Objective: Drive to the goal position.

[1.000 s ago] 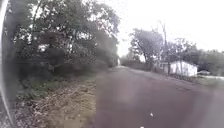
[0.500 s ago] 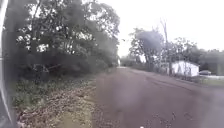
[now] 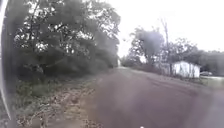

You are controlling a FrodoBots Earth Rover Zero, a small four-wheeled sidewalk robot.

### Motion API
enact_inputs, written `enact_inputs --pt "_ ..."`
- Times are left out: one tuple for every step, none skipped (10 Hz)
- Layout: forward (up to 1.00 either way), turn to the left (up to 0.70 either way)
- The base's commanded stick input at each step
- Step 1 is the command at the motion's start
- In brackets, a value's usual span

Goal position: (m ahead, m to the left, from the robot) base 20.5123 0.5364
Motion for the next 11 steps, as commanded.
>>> enact_inputs --pt "0.70 0.01" --pt "0.70 0.01" --pt "0.70 0.01" --pt "0.70 0.01" --pt "0.70 0.01" --pt "0.70 0.01" --pt "0.70 0.01" --pt "0.70 0.01" --pt "0.70 0.01" --pt "0.70 0.01" --pt "0.70 0.01"
